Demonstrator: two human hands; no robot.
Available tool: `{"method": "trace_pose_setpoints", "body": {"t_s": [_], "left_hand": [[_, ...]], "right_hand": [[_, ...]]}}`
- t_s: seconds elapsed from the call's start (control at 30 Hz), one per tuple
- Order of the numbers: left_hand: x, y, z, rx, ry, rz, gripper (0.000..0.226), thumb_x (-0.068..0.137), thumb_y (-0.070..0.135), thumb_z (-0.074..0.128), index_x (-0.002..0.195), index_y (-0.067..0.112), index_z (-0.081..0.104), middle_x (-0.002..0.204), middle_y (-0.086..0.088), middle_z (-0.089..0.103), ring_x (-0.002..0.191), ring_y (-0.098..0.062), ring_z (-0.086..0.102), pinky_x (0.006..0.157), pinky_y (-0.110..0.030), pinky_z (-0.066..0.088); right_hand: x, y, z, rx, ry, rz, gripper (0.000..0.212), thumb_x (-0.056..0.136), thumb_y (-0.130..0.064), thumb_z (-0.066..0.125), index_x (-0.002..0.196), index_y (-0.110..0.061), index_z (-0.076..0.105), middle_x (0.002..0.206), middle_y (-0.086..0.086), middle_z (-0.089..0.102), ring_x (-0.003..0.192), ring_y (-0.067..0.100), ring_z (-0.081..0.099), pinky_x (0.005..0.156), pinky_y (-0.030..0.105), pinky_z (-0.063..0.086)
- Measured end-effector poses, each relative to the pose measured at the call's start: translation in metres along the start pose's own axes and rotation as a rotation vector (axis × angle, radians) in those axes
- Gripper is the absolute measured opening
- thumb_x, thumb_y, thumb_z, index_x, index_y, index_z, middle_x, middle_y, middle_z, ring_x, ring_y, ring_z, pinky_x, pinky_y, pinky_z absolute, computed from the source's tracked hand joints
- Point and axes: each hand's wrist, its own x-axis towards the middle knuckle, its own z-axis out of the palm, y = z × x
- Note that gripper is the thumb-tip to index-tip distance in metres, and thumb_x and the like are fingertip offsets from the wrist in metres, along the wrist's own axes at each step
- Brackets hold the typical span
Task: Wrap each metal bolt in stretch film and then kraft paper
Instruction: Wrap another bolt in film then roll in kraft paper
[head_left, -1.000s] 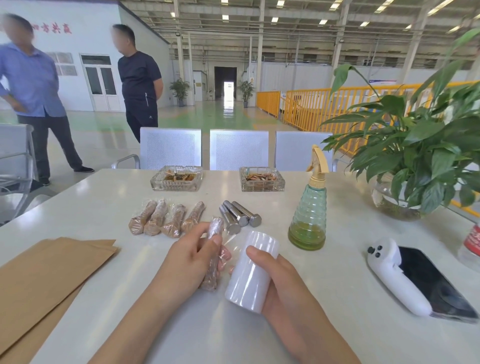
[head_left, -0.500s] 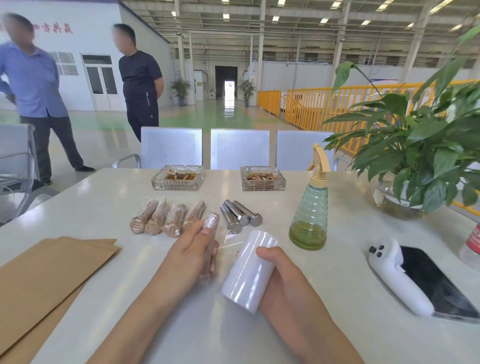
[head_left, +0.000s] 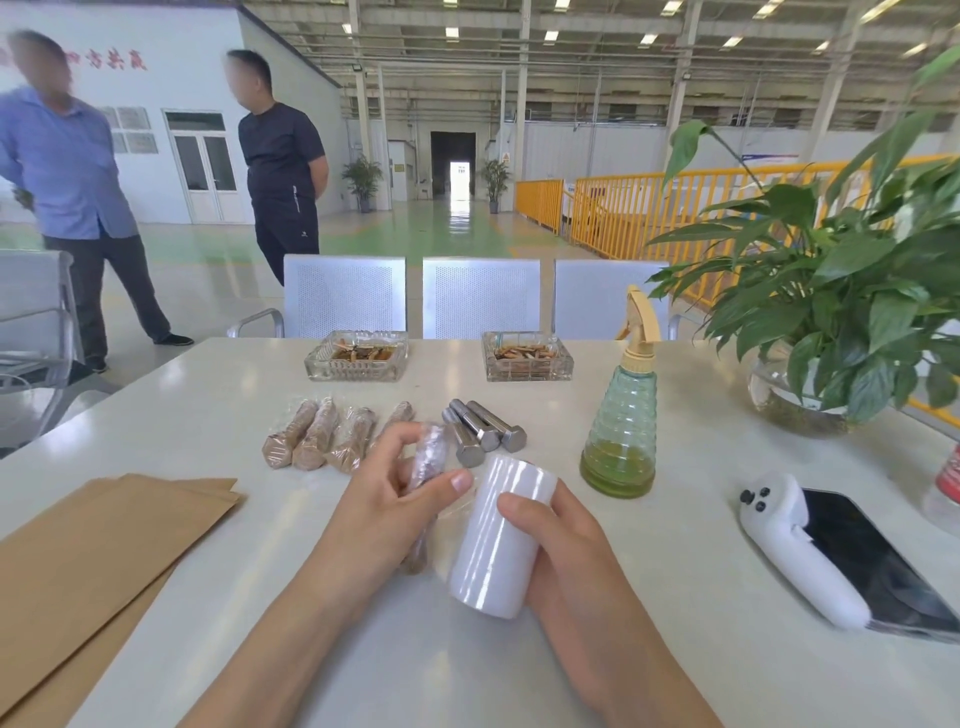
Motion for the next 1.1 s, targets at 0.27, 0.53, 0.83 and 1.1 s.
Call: {"method": "trace_pose_setpoints", "body": {"t_s": [0.27,0.53,0.83,1.1], "left_hand": [[-0.003,-0.007,0.007,0.326,0.149,0.129,0.028,0.101,0.018,0.062,0.079,0.01,0.048,0.062,0.011,0.05,0.057,-0.001,0.051,0.056,-0.01,0.042],[-0.005,-0.001,0.009,0.295,-0.028,0.05,0.05,0.099,0.064,0.047,0.075,0.021,0.058,0.065,0.01,0.057,0.059,-0.009,0.052,0.056,-0.028,0.042],[-0.011,0.011,0.011,0.07,-0.164,-0.081,0.059,0.082,0.073,0.058,0.098,0.019,0.079,0.067,0.003,0.071,0.057,-0.006,0.063,0.047,-0.016,0.043],[-0.006,0.011,0.002,0.16,0.079,-0.085,0.061,0.063,0.066,0.079,0.057,0.02,0.039,0.051,-0.005,0.032,0.046,-0.017,0.026,0.044,-0.023,0.023]], "right_hand": [[-0.001,0.003,0.003,-0.238,-0.028,-0.112,0.055,0.077,-0.017,0.08,0.128,-0.023,0.062,0.119,-0.002,0.076,0.111,0.014,0.072,0.083,0.023,0.057],[-0.002,0.003,0.005,-0.267,-0.12,-0.11,0.052,0.076,-0.019,0.081,0.125,-0.013,0.066,0.116,0.007,0.076,0.109,0.019,0.073,0.086,0.029,0.059],[-0.002,0.01,0.009,-0.385,-0.09,-0.243,0.043,0.078,-0.026,0.081,0.118,-0.032,0.065,0.116,0.0,0.075,0.11,0.017,0.071,0.088,0.031,0.057],[-0.003,0.009,0.002,-0.716,0.096,-0.443,0.046,0.075,-0.032,0.076,0.117,-0.039,0.058,0.114,-0.015,0.066,0.108,0.006,0.065,0.085,0.016,0.049]]}}
